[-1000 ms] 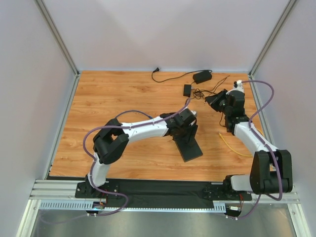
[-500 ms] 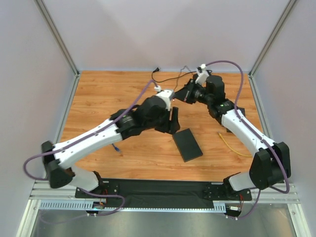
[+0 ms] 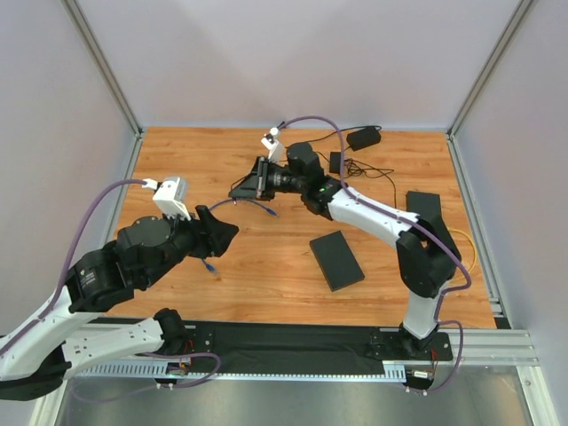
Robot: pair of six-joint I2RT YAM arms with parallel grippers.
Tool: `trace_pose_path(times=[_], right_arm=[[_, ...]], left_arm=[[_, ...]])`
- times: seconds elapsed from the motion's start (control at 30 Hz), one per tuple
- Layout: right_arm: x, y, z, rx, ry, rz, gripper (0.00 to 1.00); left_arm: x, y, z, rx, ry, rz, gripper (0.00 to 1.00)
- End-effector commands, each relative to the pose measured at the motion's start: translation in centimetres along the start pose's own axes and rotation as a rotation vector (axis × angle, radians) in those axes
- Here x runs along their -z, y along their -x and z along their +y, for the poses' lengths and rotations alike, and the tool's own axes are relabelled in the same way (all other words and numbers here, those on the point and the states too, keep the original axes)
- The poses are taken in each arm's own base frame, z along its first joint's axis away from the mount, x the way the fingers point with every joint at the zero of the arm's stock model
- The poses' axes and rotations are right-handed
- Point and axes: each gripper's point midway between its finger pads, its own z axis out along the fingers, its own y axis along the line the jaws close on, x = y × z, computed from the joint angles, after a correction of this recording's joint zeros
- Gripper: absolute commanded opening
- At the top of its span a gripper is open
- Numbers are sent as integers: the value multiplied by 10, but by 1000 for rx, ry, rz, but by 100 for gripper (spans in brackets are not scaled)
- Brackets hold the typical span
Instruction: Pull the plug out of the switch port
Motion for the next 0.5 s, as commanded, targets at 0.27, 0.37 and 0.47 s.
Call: trace_pose_path(times=[0.27,0.37,0.47], right_arm=[[-63,-20,-164,-82,-439,24,4],[-69,-25,-186,-90,-481,48,9],[-65,-26,-197,-75,-538,59,17]], left_arm=[[10,-36,27,-20,62,119,66],[8,-47,30,-25,69,153,66],[8,-57,33,-14,70,174,66]])
